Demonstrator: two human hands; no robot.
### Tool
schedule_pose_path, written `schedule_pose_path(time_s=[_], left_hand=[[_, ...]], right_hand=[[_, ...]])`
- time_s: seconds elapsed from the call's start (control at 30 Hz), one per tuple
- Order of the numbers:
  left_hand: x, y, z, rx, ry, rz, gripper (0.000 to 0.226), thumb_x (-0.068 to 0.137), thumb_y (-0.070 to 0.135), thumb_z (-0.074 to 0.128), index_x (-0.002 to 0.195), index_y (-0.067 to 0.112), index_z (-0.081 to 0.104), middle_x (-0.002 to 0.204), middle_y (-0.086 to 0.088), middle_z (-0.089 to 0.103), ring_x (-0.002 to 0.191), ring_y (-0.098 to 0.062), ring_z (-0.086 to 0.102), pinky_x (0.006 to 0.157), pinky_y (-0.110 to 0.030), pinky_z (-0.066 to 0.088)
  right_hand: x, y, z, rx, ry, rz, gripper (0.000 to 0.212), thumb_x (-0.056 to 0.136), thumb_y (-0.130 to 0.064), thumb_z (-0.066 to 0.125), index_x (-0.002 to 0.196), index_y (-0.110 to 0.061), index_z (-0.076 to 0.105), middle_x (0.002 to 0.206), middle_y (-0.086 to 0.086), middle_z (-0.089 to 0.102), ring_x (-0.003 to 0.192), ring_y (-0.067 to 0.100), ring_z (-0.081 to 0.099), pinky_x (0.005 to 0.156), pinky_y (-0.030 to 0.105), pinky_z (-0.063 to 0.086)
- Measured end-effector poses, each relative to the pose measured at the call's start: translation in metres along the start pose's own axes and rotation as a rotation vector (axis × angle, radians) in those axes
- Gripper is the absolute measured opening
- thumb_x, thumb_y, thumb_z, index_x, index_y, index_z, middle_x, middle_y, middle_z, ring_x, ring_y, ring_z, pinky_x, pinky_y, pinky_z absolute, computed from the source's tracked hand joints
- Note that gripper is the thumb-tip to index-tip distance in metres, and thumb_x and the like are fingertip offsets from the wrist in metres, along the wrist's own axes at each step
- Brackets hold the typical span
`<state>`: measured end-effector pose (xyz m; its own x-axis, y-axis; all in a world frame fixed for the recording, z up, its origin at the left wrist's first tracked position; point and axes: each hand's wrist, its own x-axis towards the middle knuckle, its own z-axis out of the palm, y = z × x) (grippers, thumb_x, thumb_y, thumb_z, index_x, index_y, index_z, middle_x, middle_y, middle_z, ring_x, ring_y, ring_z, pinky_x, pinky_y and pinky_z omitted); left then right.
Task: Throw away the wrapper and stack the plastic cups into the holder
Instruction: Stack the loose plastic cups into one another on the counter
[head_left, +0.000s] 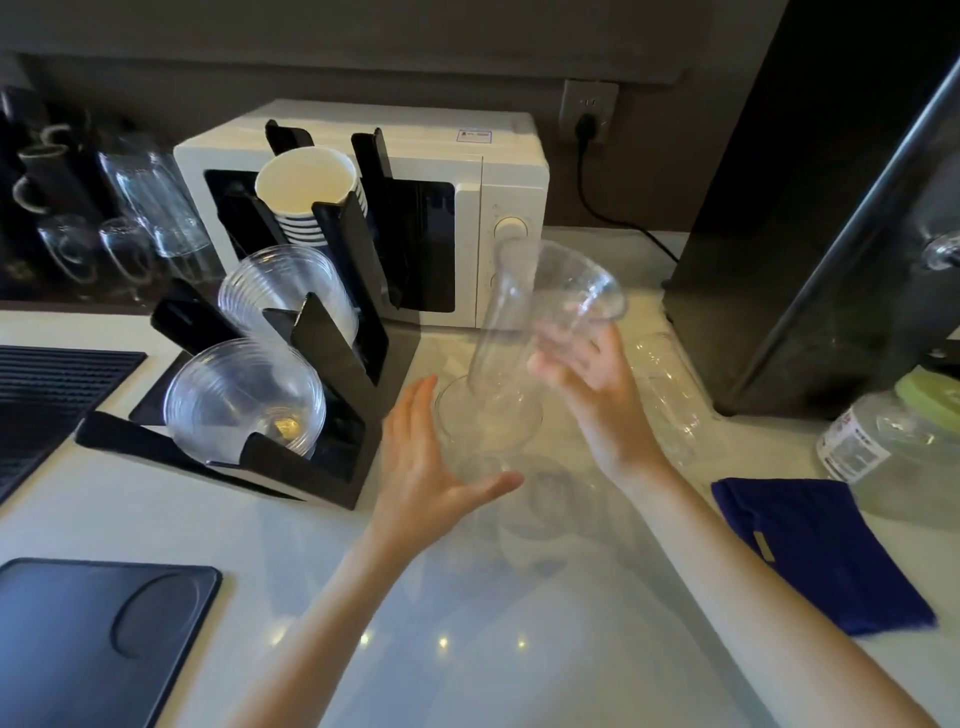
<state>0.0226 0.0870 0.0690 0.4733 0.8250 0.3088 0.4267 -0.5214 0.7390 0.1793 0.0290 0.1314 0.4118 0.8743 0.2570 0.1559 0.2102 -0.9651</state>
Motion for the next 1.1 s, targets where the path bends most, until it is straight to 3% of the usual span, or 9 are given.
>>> schedule_pose_path(time_s=[0.1,0.23,0.3,0.43,0.63,0.77,0.9,1.0,1.1], left_hand=[[0.004,-0.003,0.015,-0.304,-0.078,-0.171,0.125,0.048,0.056,0.080,0.145,0.027,0.005,0.153,0.007,0.017,0.138,-0.005,0.017,0.113,-0.032,0.023],[0.006,-0.010,0.028,-0.421,-0.034,-0.214,0.111,0.048,0.049,0.082,0.141,0.031,0.024,0.141,0.009,0.043,0.130,-0.009,0.041,0.105,-0.034,0.038],[0.004,-0.011,0.031,-0.445,-0.015,-0.209,0.100,0.048,0.050,0.080,0.134,0.038,0.031,0.135,0.010,0.050,0.125,-0.005,0.046,0.099,-0.024,0.041],[0.006,-0.011,0.033,-0.447,-0.010,-0.206,0.082,0.048,0.050,0.079,0.113,0.060,0.030,0.124,0.012,0.053,0.116,0.001,0.049,0.084,-0.011,0.037],[0.009,-0.011,0.038,-0.426,-0.024,-0.186,0.107,0.051,0.046,0.082,0.138,0.037,0.021,0.129,0.009,0.052,0.120,-0.007,0.048,0.092,-0.018,0.037],[0.012,-0.005,0.039,-0.445,-0.044,-0.168,0.107,0.058,0.027,0.085,0.140,0.035,0.016,0.127,0.007,0.049,0.117,-0.005,0.047,0.085,-0.005,0.037],[0.017,0.002,0.041,-0.490,-0.073,-0.140,0.107,0.058,0.014,0.084,0.142,0.026,0.018,0.130,0.001,0.046,0.118,-0.011,0.047,0.088,-0.009,0.039],[0.022,0.006,0.047,-0.508,-0.082,-0.130,0.108,0.056,0.014,0.086,0.140,0.025,0.019,0.123,0.002,0.048,0.116,-0.012,0.048,0.087,-0.007,0.039],[0.025,0.009,0.056,-0.511,-0.086,-0.145,0.110,0.049,0.027,0.085,0.139,0.029,0.021,0.114,0.015,0.051,0.116,-0.012,0.050,0.094,-0.022,0.041]], right_hand=[[-0.004,0.018,0.009,-0.117,-0.057,0.041,0.059,0.060,-0.049,0.069,0.112,-0.047,0.041,0.130,-0.013,0.053,0.123,-0.001,0.045,0.098,0.023,0.034],[-0.008,0.035,0.009,-0.260,-0.077,0.066,0.070,0.052,-0.057,0.066,0.115,-0.036,0.046,0.125,-0.022,0.042,0.123,-0.011,0.029,0.093,0.006,0.024],[-0.009,0.040,0.005,-0.342,-0.122,0.055,0.067,0.051,-0.059,0.065,0.112,-0.040,0.047,0.123,-0.033,0.033,0.121,-0.017,0.019,0.093,0.000,0.017],[-0.014,0.046,-0.001,-0.363,-0.201,0.121,0.075,0.058,-0.061,0.057,0.127,-0.037,0.042,0.148,-0.014,0.023,0.137,-0.002,0.007,0.109,0.023,0.011],[-0.022,0.047,0.000,-0.254,-0.120,0.160,0.072,0.077,-0.049,0.056,0.140,-0.038,0.021,0.132,-0.021,0.032,0.127,-0.008,0.026,0.105,0.018,0.021],[-0.019,0.046,-0.013,-0.340,-0.140,0.132,0.060,0.083,-0.045,0.053,0.138,-0.028,0.033,0.129,-0.017,0.038,0.129,-0.002,0.028,0.103,0.014,0.022],[-0.005,0.041,-0.047,-0.490,0.119,0.041,0.037,0.087,-0.037,0.052,0.120,-0.019,0.055,0.117,-0.009,0.053,0.122,0.012,0.043,0.102,0.024,0.033],[0.003,0.053,-0.070,-0.916,0.157,0.021,0.063,0.078,-0.038,0.066,0.131,-0.016,0.041,0.131,0.004,0.051,0.127,0.024,0.038,0.102,0.031,0.032],[0.003,0.069,-0.075,-1.153,0.052,0.124,0.090,0.069,-0.044,0.071,0.140,-0.016,0.022,0.141,0.008,0.043,0.130,0.029,0.033,0.105,0.040,0.030]])
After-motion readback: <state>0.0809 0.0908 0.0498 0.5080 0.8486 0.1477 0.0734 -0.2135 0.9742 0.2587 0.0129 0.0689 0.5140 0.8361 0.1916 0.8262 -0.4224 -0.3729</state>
